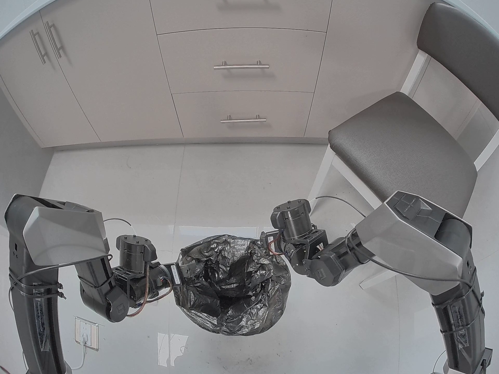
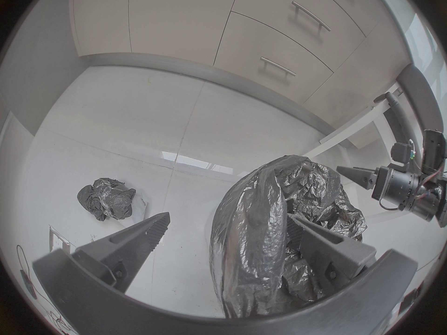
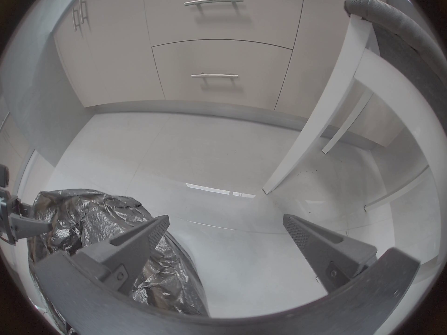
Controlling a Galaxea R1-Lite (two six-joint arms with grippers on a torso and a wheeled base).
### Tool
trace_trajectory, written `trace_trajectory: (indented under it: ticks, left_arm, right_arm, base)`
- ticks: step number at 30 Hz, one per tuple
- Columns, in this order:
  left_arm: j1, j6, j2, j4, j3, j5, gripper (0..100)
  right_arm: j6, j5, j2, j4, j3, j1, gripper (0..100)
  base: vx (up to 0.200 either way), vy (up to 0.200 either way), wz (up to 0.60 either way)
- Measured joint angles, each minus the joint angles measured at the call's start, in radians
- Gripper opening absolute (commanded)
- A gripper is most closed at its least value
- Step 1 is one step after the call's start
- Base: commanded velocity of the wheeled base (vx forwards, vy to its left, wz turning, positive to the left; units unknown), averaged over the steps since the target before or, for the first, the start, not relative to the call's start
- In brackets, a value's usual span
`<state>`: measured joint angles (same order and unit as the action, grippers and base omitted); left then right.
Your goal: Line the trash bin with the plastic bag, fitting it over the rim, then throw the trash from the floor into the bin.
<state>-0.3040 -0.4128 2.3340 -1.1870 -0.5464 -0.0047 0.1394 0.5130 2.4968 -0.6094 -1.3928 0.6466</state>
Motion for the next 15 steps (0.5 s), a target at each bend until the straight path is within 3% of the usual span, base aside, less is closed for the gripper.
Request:
trace_trajectory:
  ticks: [8,15]
  left_arm:
    - [0.007,0.001,-0.002,0.000,0.009,0.001,100]
    - [0.014,0.009,0.004,0.000,0.017,0.003,100]
  right_arm:
    - [0.023,0.010,-0.111,-0.011,0.173,0.028,100]
    - [0.135,0.013,-0.197,-0.080,0.393,0.114,100]
  base:
    - [0.000,0.000,0.00]
    - [0.000,0.000,0.00]
